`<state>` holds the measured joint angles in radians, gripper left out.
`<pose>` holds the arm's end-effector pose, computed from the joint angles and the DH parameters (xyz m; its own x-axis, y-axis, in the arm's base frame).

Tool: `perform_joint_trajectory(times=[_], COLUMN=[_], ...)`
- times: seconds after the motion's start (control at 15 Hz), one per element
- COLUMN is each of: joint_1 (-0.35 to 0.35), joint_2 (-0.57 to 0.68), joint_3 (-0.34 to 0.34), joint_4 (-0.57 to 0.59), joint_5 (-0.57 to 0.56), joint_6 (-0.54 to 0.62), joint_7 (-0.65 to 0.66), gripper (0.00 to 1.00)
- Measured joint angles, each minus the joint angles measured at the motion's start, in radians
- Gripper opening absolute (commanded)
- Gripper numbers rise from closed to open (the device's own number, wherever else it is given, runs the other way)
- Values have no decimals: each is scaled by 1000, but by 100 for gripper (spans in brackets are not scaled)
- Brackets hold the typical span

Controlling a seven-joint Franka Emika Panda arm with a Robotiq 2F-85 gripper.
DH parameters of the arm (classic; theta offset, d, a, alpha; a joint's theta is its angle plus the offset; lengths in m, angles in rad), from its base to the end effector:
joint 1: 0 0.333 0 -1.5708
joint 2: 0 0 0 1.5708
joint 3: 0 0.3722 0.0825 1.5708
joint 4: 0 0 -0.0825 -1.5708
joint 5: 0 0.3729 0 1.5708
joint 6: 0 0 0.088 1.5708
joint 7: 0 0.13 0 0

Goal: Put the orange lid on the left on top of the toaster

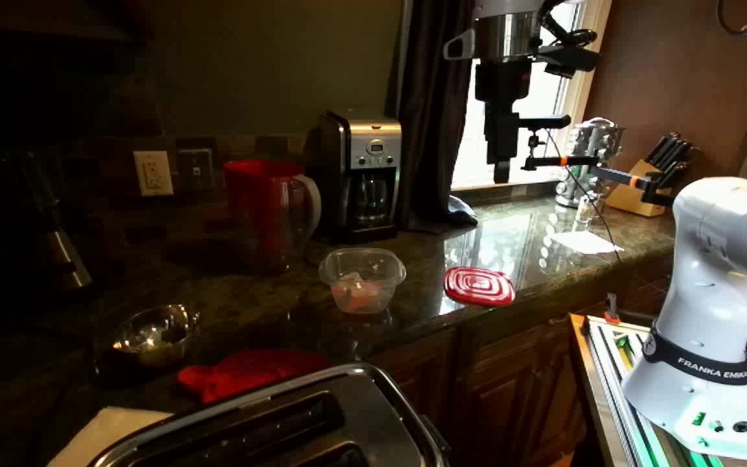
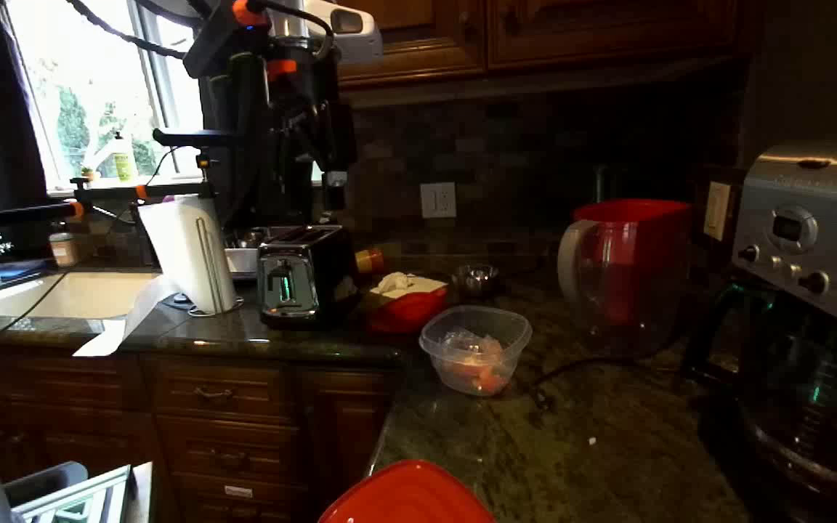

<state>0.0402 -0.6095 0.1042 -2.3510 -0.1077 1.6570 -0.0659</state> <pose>0.3109 0.0401 0.5667 0.9763 0.1929 -0.0985 0.2068 -0.9654 0.1587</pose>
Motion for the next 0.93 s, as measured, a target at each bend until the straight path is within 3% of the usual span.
perform_joint_trajectory(times=[0.53, 0.93], joint_1=[3, 105], joint_2=[0, 0], joint_3=[-2, -5], joint_4=[0, -24], joint_5=[0, 18], joint_6=[4, 252], joint_7=[0, -101], gripper=[100, 100])
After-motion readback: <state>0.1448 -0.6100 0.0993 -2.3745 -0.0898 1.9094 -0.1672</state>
